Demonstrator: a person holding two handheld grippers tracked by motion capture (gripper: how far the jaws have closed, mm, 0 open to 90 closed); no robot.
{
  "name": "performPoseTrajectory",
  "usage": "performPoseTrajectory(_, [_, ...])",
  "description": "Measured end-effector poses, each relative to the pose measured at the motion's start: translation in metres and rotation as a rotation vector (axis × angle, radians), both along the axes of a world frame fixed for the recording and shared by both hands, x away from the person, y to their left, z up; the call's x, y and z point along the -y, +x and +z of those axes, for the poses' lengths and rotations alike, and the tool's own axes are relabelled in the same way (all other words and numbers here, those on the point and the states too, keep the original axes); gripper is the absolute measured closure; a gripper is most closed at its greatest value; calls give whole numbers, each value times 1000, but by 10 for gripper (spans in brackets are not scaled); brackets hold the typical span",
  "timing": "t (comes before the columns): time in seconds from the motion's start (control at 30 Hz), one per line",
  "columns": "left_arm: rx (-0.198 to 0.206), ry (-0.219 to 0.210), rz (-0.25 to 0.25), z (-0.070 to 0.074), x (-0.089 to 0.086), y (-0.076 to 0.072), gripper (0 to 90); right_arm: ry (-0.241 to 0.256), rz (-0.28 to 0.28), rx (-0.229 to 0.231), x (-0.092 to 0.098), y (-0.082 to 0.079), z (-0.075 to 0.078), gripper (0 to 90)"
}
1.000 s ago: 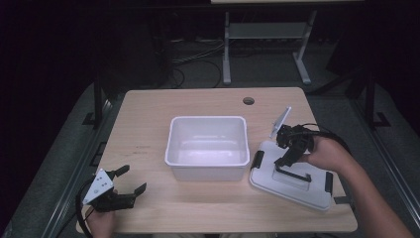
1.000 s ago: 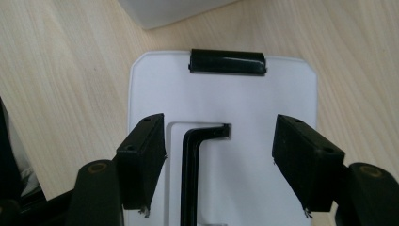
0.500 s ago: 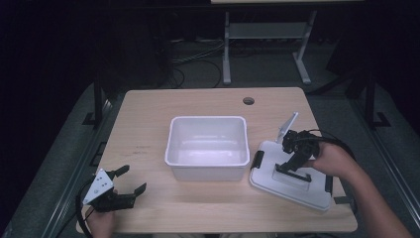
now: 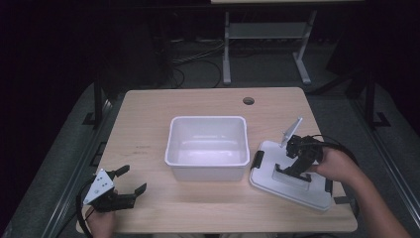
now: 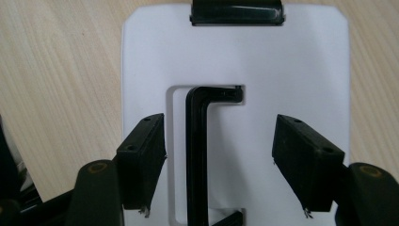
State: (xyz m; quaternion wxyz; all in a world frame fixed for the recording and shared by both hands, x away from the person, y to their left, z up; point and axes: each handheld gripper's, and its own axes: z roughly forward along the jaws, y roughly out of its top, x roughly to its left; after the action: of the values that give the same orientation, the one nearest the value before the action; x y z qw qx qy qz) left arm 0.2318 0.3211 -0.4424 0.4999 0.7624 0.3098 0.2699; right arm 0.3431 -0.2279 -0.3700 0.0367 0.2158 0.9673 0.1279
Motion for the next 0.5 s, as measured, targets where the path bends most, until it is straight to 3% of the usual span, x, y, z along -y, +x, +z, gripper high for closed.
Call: performPoseTrajectory(0.5, [1,1,1,0,0,0,135,-6,2,-13,3,-5,-13,368])
